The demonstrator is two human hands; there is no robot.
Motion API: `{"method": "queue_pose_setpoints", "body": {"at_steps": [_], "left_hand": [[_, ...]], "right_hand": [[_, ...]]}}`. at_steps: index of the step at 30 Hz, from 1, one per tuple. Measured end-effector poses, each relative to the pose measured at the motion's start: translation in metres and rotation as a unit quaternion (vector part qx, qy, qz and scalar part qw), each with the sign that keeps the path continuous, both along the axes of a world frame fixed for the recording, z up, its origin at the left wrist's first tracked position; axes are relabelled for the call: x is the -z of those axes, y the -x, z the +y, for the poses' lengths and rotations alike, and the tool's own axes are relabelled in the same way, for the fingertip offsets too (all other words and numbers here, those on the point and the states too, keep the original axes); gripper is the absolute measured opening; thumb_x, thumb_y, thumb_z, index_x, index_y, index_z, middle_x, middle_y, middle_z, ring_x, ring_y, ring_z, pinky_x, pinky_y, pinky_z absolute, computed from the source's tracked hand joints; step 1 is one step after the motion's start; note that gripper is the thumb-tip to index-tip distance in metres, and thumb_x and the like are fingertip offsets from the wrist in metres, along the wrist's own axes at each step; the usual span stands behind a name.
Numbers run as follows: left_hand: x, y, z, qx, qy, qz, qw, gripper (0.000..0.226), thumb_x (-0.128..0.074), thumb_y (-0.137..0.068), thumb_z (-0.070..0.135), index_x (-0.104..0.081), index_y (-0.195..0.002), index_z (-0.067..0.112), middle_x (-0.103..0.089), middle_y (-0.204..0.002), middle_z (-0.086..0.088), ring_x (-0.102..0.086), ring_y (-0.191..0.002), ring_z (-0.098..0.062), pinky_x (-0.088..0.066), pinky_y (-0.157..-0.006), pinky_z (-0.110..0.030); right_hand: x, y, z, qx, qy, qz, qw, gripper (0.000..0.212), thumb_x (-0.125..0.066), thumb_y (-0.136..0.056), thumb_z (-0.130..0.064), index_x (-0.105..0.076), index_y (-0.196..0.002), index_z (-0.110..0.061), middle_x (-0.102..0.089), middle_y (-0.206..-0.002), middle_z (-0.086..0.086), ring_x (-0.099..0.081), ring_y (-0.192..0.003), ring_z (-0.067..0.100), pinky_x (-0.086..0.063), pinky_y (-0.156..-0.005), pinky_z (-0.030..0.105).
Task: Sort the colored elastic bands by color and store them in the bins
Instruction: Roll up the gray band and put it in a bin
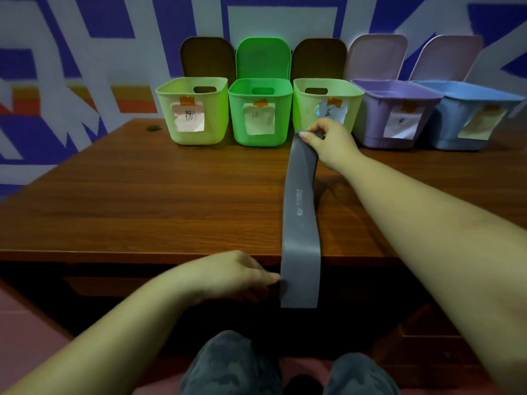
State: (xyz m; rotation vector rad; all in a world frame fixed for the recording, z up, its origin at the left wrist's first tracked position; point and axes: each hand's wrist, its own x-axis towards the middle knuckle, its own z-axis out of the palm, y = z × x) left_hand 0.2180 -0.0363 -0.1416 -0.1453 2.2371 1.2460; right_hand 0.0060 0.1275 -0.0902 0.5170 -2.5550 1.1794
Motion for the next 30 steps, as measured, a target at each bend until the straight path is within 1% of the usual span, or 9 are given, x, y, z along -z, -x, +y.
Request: {"method": "queue_pose_setpoints", "body": {"at_steps": [2, 5, 11, 15, 17, 19, 21, 25, 30], "left_hand": [[-0.025, 0.008, -0.012, 0.000, -0.022, -0.005, 1.000, 0.032, -0.057, -0.089, 0.034, -0.067, -0.105, 0.009, -0.074, -0.099, -0.007, -0.070, -0.092, -0.019, -0.052, -0.086, -0.029], [-0.050, 0.033, -0.022, -0.045, -0.117, 0.021, 0.992, 0.027, -0.053, -0.089, 0.029, -0.065, -0.100, 0.007, -0.074, -0.094, -0.011, -0.069, -0.085, -0.020, -0.052, -0.081, -0.029], [-0.036, 0.104, -0.013, -0.176, -0.192, 0.108, 0.959, 0.016, -0.057, -0.092, 0.019, -0.063, -0.102, 0.008, -0.071, -0.088, -0.008, -0.066, -0.077, -0.017, -0.051, -0.079, -0.030], [-0.021, 0.147, 0.003, -0.219, -0.189, 0.156, 0.944, 0.017, -0.058, -0.092, 0.020, -0.060, -0.106, 0.011, -0.065, -0.103, -0.007, -0.064, -0.093, -0.020, -0.050, -0.081, -0.028], [-0.018, 0.166, 0.010, -0.216, -0.194, 0.167, 0.942, 0.016, -0.057, -0.093, 0.021, -0.059, -0.106, 0.012, -0.063, -0.102, -0.008, -0.062, -0.091, -0.019, -0.051, -0.078, -0.027], [-0.017, 0.184, 0.014, -0.193, -0.192, 0.175, 0.946, 0.018, -0.057, -0.093, 0.023, -0.061, -0.104, 0.009, -0.063, -0.095, -0.008, -0.060, -0.080, -0.017, -0.051, -0.071, -0.026], [-0.018, 0.197, 0.013, -0.161, -0.165, 0.185, 0.955, 0.017, -0.060, -0.092, 0.025, -0.061, -0.098, 0.010, -0.062, -0.086, -0.008, -0.060, -0.071, -0.014, -0.053, -0.065, -0.024], [-0.014, 0.215, 0.006, -0.119, -0.134, 0.223, 0.958, 0.016, -0.062, -0.090, 0.024, -0.062, -0.099, 0.011, -0.059, -0.079, -0.004, -0.059, -0.062, -0.009, -0.054, -0.054, -0.021], [-0.008, 0.224, -0.001, -0.070, -0.115, 0.284, 0.949, 0.006, -0.066, -0.086, 0.018, -0.063, -0.089, 0.014, -0.061, -0.072, -0.001, -0.058, -0.057, -0.004, -0.053, -0.051, -0.019]], "right_hand": [[-0.001, 0.001, 0.001, 0.003, 0.001, 0.006, 1.000, 0.024, -0.057, -0.093, -0.030, -0.061, -0.104, -0.009, -0.054, -0.096, 0.002, -0.048, -0.090, 0.015, -0.033, -0.071, 0.024], [0.000, 0.003, 0.000, 0.001, 0.002, 0.004, 1.000, 0.024, -0.058, -0.092, -0.030, -0.061, -0.104, -0.010, -0.055, -0.097, 0.002, -0.048, -0.089, 0.015, -0.033, -0.072, 0.024], [0.013, 0.008, -0.002, -0.020, -0.012, -0.007, 1.000, 0.021, -0.059, -0.092, -0.029, -0.061, -0.101, -0.009, -0.054, -0.093, 0.000, -0.048, -0.089, 0.014, -0.034, -0.073, 0.025], [0.032, 0.018, -0.001, -0.034, -0.021, -0.017, 0.999, 0.011, -0.064, -0.088, -0.028, -0.059, -0.085, -0.019, -0.059, -0.088, -0.001, -0.054, -0.086, 0.017, -0.038, -0.070, 0.028], [0.044, 0.023, 0.001, -0.041, -0.021, -0.017, 0.999, 0.010, -0.067, -0.086, -0.027, -0.060, -0.082, -0.020, -0.062, -0.084, -0.003, -0.057, -0.084, 0.017, -0.041, -0.071, 0.030], [0.053, 0.026, 0.001, -0.049, -0.018, -0.013, 0.999, 0.009, -0.068, -0.084, -0.025, -0.062, -0.081, -0.020, -0.063, -0.081, -0.004, -0.058, -0.081, 0.015, -0.041, -0.068, 0.028], [0.059, 0.027, 0.001, -0.048, -0.009, -0.011, 0.999, 0.007, -0.070, -0.083, -0.025, -0.064, -0.082, -0.021, -0.065, -0.082, -0.004, -0.060, -0.081, 0.015, -0.043, -0.069, 0.030], [0.060, 0.033, 0.001, -0.069, -0.005, -0.004, 0.998, 0.008, -0.072, -0.080, -0.024, -0.067, -0.082, -0.019, -0.068, -0.082, -0.005, -0.061, -0.080, 0.014, -0.045, -0.071, 0.031], [0.054, 0.039, 0.006, -0.106, 0.010, -0.052, 0.993, 0.011, -0.076, -0.077, -0.024, -0.071, -0.086, -0.020, -0.069, -0.082, -0.008, -0.061, -0.077, 0.004, -0.043, -0.067, 0.015]]}}
